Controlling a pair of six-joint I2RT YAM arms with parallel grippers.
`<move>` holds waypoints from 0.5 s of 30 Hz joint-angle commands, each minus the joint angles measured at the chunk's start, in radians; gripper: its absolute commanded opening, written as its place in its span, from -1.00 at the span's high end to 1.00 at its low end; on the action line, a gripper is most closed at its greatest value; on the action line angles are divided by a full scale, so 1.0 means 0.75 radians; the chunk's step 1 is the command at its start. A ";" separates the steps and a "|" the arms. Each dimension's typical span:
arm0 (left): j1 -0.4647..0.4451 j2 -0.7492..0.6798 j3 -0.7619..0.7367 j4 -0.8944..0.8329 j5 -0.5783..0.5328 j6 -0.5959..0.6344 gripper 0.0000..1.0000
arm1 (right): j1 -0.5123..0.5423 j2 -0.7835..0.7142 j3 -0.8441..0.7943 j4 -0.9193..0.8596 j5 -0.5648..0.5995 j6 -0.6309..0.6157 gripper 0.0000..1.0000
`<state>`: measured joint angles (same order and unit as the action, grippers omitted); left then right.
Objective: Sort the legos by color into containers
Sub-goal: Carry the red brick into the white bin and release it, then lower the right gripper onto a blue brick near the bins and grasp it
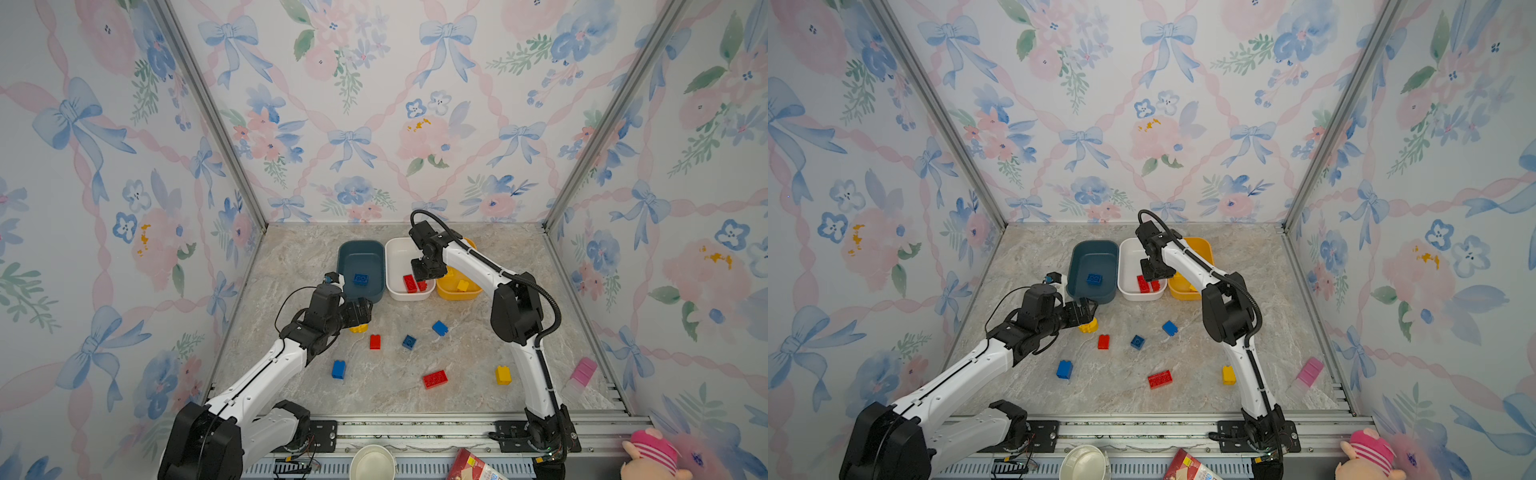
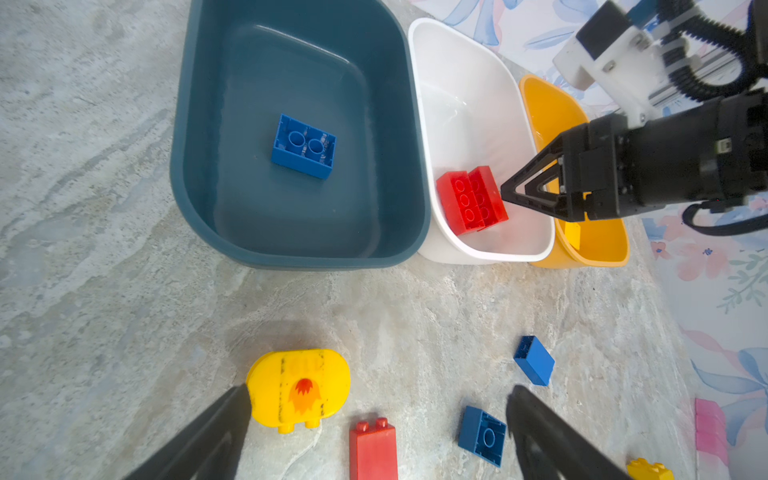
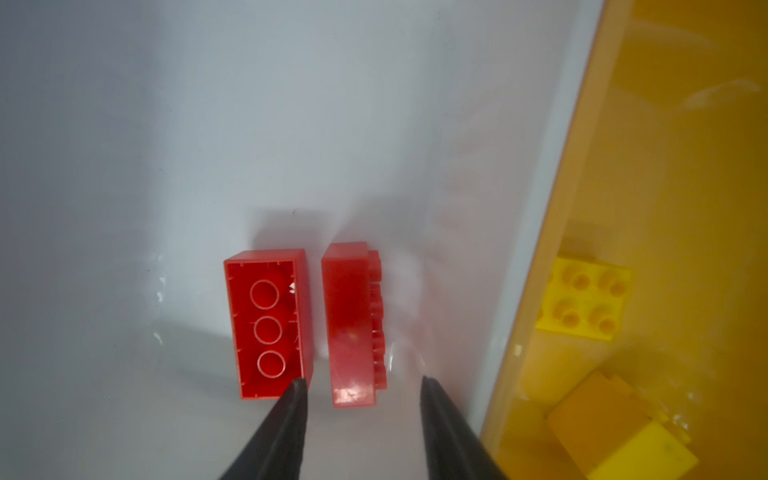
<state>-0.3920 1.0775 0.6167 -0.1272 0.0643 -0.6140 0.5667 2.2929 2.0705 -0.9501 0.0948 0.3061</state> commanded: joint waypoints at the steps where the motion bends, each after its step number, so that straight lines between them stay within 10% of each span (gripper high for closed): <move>1: 0.007 0.018 -0.020 -0.002 -0.006 0.011 -0.96 | 0.017 -0.140 -0.085 0.044 -0.025 0.019 0.00; 15: 0.016 0.082 0.015 -0.002 0.004 0.035 -0.96 | 0.028 -0.499 -0.634 0.230 -0.083 0.036 -0.13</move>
<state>-0.3885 1.1297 0.6167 -0.1276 0.0650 -0.6098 0.5755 1.9713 1.6493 -0.8066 0.0463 0.3145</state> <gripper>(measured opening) 0.979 0.565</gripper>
